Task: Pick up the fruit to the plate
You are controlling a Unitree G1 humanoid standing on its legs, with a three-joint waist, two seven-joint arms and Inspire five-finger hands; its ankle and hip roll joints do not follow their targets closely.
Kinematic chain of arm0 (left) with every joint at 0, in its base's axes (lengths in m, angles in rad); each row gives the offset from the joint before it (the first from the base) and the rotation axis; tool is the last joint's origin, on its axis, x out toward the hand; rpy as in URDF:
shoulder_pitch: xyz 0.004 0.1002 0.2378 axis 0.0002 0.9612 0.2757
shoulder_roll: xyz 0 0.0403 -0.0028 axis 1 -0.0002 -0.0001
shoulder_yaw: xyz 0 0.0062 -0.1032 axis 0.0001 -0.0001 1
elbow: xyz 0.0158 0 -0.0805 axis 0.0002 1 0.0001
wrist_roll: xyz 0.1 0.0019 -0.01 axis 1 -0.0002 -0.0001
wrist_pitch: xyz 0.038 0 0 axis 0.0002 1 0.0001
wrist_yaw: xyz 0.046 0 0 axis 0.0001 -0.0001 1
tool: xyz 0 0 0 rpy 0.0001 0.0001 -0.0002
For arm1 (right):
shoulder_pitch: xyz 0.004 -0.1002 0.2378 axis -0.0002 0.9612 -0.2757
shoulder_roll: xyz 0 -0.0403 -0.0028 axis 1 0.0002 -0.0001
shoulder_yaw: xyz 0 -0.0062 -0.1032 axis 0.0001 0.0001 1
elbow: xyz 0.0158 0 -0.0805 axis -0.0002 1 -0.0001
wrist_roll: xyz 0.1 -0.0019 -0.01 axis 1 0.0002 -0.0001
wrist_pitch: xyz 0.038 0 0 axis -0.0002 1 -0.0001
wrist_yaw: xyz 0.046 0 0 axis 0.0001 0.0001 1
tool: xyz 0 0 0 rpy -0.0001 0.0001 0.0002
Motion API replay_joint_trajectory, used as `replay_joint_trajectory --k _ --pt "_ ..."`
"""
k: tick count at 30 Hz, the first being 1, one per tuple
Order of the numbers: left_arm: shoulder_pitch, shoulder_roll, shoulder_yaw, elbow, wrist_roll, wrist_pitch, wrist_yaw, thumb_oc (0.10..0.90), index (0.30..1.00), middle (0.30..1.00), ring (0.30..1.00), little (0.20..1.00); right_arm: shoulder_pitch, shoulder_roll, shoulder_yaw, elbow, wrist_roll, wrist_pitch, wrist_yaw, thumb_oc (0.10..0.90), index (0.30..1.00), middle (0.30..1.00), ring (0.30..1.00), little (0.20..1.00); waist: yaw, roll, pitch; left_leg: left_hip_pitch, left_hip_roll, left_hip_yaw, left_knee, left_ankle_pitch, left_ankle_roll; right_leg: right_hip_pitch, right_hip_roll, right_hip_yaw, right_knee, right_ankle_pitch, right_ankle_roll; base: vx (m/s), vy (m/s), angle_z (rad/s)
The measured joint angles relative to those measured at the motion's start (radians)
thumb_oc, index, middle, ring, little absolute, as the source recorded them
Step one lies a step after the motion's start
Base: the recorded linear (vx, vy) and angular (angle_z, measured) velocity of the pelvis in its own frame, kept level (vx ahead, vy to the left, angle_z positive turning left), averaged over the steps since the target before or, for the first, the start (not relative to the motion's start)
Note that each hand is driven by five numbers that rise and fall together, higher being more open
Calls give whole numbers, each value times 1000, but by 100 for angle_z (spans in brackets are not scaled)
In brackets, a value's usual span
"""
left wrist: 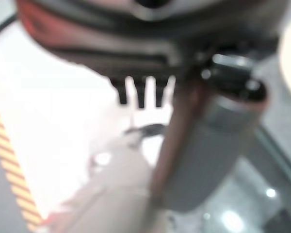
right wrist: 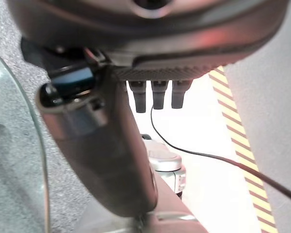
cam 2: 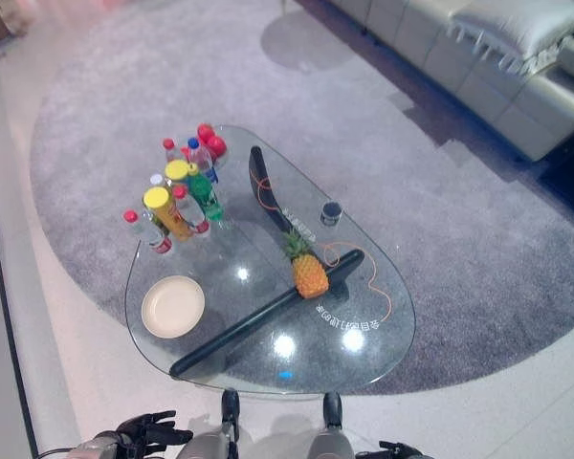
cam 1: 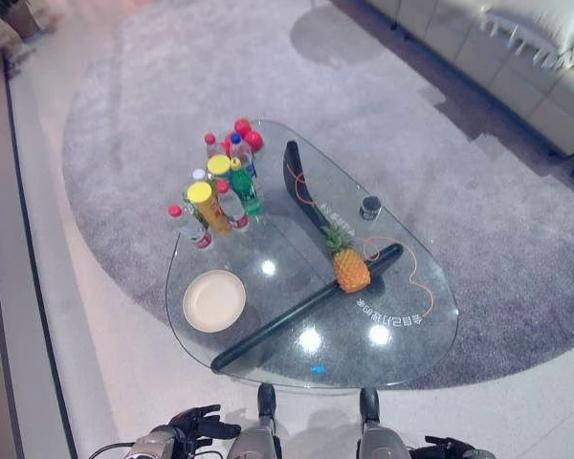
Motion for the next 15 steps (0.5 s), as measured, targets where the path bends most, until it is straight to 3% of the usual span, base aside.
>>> replay_joint_trajectory --k 9,15 --pt "-47 8 -3 -20 -82 4 -24 800 900 900 900 900 -63 -5 4 -27 35 -30 -41 800 900 900 900 900 1 3 79 -53 -1 1 0 7 1 -54 -1 0 0 8 -1 -67 -2 -1" --pt "-140 8 -24 -52 -221 1 -115 800 900 900 900 900 -130 -23 4 -81 54 -125 -106 800 900 900 900 900 2 2 176 -93 -3 2 14 20 2 -87 -2 0 3 22 -1 -130 -23 1"
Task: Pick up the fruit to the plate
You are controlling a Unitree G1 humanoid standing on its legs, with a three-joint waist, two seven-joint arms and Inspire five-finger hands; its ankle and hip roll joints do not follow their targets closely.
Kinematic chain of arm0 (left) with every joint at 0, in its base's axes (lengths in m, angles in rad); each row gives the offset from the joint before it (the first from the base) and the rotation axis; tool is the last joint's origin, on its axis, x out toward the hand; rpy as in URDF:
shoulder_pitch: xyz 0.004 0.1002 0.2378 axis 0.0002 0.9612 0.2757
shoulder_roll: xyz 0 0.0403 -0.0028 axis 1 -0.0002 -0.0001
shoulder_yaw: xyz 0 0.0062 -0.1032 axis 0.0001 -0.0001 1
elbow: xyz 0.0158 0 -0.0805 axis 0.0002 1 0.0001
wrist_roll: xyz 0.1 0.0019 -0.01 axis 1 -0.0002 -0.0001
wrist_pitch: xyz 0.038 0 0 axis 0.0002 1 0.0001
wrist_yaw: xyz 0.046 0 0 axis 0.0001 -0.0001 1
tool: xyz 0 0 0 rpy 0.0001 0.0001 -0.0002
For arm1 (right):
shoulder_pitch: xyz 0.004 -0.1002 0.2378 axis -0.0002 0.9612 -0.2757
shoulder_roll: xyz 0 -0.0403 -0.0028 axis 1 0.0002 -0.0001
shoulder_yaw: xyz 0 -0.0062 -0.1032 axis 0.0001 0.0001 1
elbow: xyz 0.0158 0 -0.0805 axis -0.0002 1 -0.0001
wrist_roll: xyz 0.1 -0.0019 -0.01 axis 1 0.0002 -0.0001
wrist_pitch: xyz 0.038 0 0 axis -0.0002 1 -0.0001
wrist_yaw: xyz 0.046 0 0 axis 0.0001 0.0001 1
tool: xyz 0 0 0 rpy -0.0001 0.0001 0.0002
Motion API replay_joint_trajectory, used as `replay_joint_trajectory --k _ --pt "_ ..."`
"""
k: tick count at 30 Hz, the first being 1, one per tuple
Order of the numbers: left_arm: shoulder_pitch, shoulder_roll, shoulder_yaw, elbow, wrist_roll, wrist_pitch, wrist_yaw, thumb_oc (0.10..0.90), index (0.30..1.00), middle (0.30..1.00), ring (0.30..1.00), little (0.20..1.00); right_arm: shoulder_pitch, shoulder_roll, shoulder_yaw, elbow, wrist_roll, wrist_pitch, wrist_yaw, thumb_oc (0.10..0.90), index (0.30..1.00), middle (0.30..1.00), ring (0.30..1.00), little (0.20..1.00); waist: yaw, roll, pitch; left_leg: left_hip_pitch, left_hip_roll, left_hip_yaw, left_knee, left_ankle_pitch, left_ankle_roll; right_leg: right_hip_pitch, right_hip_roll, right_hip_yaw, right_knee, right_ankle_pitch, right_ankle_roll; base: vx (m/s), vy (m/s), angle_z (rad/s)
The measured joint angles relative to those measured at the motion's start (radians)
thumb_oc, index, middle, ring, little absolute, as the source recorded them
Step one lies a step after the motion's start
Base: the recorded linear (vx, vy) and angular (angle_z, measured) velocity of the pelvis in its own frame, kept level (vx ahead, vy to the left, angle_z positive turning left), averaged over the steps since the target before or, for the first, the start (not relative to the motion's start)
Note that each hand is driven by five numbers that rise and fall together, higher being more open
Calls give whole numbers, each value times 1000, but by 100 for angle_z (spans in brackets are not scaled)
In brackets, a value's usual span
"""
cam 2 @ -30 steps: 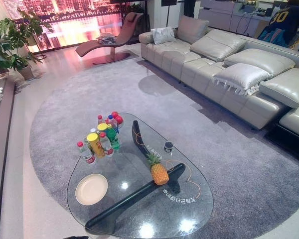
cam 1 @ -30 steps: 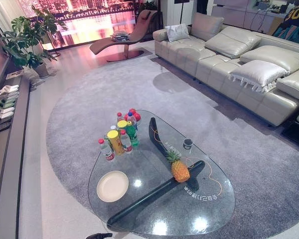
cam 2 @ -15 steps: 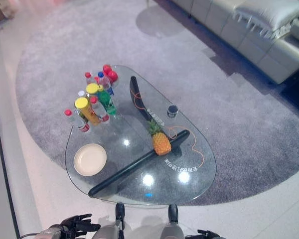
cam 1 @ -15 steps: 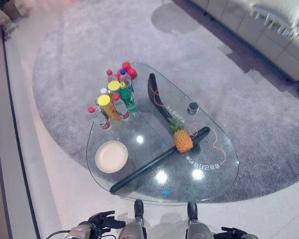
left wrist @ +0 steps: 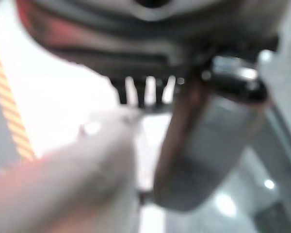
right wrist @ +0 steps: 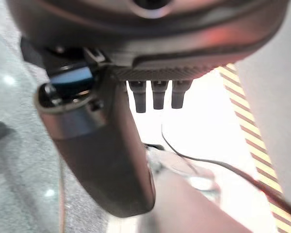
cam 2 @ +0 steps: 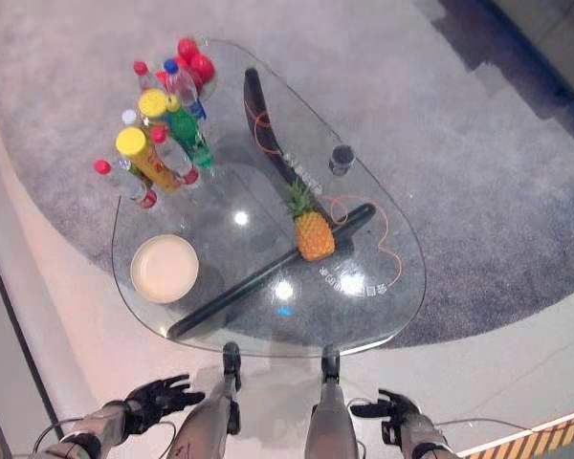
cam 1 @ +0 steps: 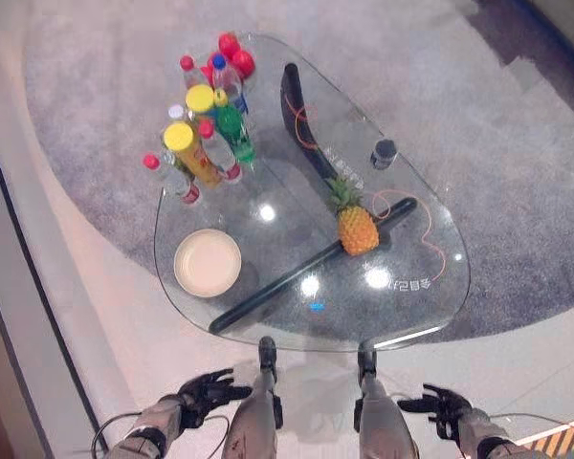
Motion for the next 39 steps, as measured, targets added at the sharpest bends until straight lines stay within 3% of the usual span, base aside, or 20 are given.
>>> replay_joint_trajectory --k 7,11,19,27,39 --pt "-104 10 54 -48 -179 -69 87 800 900 900 900 900 -91 -16 -3 -39 66 -95 -77 800 900 900 900 900 1 -2 71 -158 -4 -10 96 4 7 -190 -7 9 171 -37 0 -125 -22 4" --pt "-104 10 78 -69 -225 -111 170 800 900 900 900 900 -106 -10 -1 -46 91 -115 -99 800 900 900 900 900 5 -3 72 -241 -15 -27 150 4 11 -313 -20 21 323 -98 2 -88 -25 9" --pt "-103 9 79 -65 -232 -155 281 800 900 900 900 900 -139 -7 16 -63 112 -119 -124 800 900 900 900 900 3 -2 75 -392 -14 -47 252 -5 -6 -511 -21 36 524 -162 -34 -41 -17 4" --pt "-135 8 76 -71 -232 -175 335 800 900 900 900 900 -179 -7 16 -67 138 -158 -139 800 900 900 900 900 3 -5 81 -490 -4 -59 323 -14 -17 -616 -7 49 603 -174 -49 -6 -3 -1" --pt "-146 7 65 -82 -232 -195 334 800 900 900 900 900 -210 -7 17 -67 139 -175 -148 800 900 900 900 900 3 -7 82 -531 -5 -64 351 -19 -17 -654 -4 57 621 -174 -51 1 0 0"
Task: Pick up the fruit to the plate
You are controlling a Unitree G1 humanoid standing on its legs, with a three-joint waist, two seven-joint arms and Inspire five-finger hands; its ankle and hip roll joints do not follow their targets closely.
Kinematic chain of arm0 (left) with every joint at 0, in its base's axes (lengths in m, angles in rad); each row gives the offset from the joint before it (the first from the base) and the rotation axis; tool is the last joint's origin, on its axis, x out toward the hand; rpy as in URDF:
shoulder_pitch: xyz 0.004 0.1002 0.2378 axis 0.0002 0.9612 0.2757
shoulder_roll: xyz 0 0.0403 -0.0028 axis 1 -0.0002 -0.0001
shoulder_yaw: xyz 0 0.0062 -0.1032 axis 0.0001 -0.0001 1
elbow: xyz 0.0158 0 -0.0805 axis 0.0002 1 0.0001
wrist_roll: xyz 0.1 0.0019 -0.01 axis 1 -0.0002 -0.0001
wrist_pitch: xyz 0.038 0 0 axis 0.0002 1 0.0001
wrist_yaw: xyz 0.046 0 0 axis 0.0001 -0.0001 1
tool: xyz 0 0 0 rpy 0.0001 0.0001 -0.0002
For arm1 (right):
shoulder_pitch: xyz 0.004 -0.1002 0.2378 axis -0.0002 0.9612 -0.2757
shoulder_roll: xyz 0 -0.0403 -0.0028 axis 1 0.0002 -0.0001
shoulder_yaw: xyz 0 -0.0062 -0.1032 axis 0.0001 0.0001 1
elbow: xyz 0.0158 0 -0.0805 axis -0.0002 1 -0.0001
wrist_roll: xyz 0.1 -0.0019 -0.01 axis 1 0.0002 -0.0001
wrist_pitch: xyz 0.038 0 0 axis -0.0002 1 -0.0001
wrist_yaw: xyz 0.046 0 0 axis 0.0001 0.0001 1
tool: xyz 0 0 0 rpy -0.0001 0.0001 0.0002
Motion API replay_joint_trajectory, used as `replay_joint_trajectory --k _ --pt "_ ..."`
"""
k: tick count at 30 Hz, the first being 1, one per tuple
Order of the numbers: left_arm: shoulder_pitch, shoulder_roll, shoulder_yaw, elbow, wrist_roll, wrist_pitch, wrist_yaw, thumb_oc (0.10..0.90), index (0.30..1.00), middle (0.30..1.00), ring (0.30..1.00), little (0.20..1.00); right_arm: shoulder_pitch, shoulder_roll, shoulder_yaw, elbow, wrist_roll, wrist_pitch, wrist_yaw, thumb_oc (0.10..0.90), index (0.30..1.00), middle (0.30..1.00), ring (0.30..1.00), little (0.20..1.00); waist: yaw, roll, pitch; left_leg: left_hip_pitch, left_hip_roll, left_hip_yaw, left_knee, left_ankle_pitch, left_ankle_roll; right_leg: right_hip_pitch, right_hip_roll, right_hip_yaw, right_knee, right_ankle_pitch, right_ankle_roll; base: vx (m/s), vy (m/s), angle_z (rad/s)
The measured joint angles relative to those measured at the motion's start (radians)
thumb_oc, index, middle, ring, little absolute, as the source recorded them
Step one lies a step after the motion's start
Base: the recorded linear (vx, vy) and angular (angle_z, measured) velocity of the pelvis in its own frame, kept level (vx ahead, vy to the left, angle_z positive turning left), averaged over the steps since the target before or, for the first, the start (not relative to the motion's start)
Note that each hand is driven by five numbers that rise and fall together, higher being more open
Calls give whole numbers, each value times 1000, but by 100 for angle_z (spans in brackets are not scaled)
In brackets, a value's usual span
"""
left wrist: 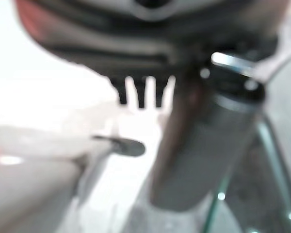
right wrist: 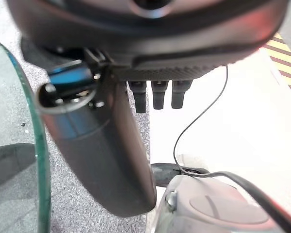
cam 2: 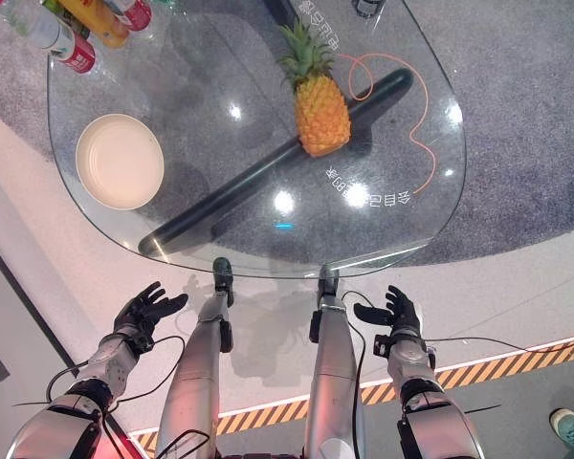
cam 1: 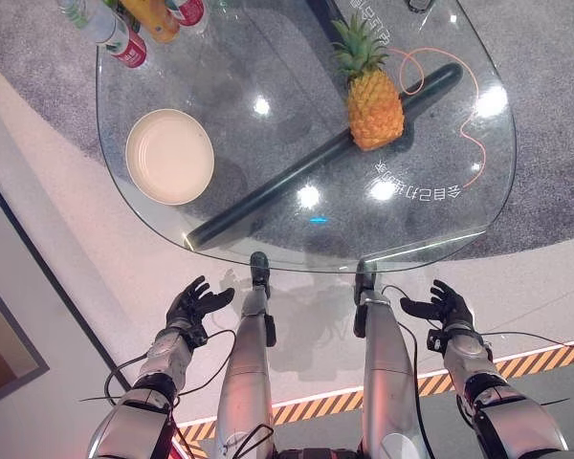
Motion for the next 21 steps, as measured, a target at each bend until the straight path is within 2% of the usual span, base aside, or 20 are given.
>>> replay_joint_trajectory --k 13,21 --pt "-1 0 -24 0 0 -5 -7 800 900 900 900 900 -14 -6 -2 1 28 -3 -7 800 900 900 900 900 0 -3 2 -6 0 -1 -6 -2 -3 -8 0 -1 -2 -3 1 0 0 0" --pt "-2 9 -34 0 1 -5 -26 800 900 900 900 900 -31 -66 -70 5 131 -9 -140 800 900 900 900 900 2 -9 5 -6 0 -2 -11 1 1 -8 0 -2 -3 -2 -1 11 -24 0"
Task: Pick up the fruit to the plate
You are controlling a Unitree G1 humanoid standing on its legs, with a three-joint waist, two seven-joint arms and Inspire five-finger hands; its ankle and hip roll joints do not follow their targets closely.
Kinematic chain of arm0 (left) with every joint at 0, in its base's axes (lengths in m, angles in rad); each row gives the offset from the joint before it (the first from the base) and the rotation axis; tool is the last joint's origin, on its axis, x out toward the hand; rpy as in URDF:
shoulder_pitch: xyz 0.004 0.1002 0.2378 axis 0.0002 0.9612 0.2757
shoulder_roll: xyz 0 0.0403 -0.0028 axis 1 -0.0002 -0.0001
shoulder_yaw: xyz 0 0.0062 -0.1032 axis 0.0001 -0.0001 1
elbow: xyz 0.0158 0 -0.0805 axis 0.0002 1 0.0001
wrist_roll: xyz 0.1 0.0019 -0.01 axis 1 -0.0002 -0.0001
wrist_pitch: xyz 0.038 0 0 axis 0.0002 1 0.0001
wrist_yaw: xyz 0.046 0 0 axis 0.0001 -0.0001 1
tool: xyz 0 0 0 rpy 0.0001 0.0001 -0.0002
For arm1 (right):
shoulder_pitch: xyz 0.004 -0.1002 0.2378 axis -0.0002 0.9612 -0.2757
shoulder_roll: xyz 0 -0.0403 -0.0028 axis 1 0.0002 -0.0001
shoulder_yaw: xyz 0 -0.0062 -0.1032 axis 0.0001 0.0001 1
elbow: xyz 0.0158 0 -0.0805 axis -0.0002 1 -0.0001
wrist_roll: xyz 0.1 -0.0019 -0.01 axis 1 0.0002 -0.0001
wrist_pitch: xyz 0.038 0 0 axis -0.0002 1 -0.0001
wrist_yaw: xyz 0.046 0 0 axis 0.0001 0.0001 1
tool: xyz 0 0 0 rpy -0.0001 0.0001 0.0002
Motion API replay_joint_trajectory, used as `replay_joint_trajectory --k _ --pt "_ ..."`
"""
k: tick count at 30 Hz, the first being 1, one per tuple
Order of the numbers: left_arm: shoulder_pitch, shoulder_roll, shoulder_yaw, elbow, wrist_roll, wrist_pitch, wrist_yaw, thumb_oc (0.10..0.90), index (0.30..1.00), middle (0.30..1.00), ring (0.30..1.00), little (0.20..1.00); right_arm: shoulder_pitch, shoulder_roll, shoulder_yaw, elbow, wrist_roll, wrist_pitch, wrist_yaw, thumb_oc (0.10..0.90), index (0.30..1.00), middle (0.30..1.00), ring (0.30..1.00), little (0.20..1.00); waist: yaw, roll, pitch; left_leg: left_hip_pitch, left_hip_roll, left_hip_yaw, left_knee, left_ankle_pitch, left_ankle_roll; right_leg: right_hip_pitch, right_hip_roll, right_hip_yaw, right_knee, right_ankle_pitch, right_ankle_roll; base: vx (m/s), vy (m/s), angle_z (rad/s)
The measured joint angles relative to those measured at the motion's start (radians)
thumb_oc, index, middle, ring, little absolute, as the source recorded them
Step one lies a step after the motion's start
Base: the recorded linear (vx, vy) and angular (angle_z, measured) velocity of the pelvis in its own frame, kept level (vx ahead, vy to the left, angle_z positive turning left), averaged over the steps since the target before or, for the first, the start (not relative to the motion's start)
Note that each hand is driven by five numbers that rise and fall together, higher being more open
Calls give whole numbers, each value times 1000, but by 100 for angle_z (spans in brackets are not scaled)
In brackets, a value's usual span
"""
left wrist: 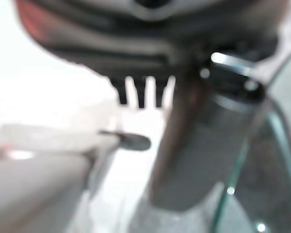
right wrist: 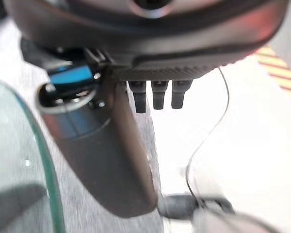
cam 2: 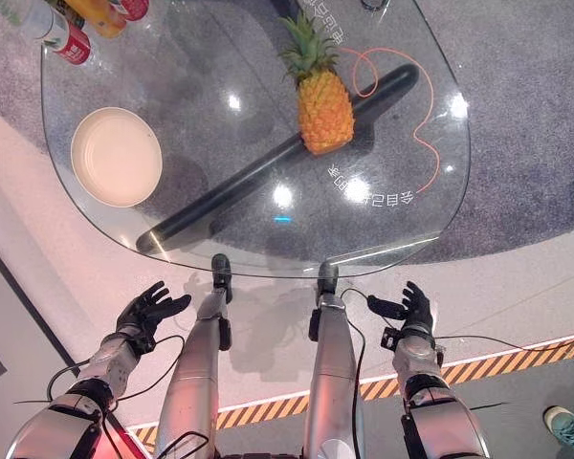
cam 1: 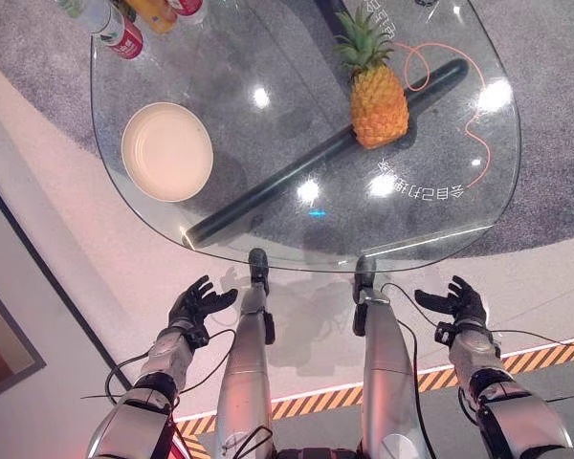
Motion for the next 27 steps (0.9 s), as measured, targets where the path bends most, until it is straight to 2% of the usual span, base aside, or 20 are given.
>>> replay_joint_trajectory --k 5,10,13,19,23,27 --pt "0 4 -30 2 0 -3 -2 800 900 900 900 900 -68 -99 -109 -9 109 -70 -166 800 900 900 900 900 4 0 0 0 0 -2 0 0 0 1 0 -2 0 0 0 6 -19 0" --pt "-2 10 -38 -2 0 -2 -1 800 900 900 900 900 -153 -183 -111 -58 145 -106 -315 800 900 900 900 900 7 0 0 0 -1 -2 -2 0 0 1 0 -2 -3 4 0 0 0 0" --pt "-16 21 -66 -5 -2 0 -1 800 900 900 900 900 -197 -220 -111 -92 165 -135 -359 800 900 900 900 900 27 -1 0 0 -1 -4 -7 1 0 0 0 -3 -7 5 -1 -11 -2 0" --pt "-23 52 -70 -21 -27 1 -1 800 900 900 900 900 -237 -238 -108 -243 173 -229 -478 800 900 900 900 900 26 -3 2 -27 -3 -21 -6 4 -6 -11 -1 -21 -16 6 -1 -15 11 5" --pt "-22 54 -71 -24 -42 3 0 800 900 900 900 900 -257 -239 -98 -382 83 -276 -597 800 900 900 900 900 26 -7 4 -27 -7 -21 -9 4 -5 -10 -5 -22 -22 6 -2 -17 25 1" --pt "-22 56 -68 -40 -52 4 0 800 900 900 900 900 -268 -240 -45 -583 -42 -270 -649 800 900 900 900 900 22 -7 5 -27 -8 -21 -20 4 -5 -11 -6 -22 -36 11 -1 -16 35 -2"
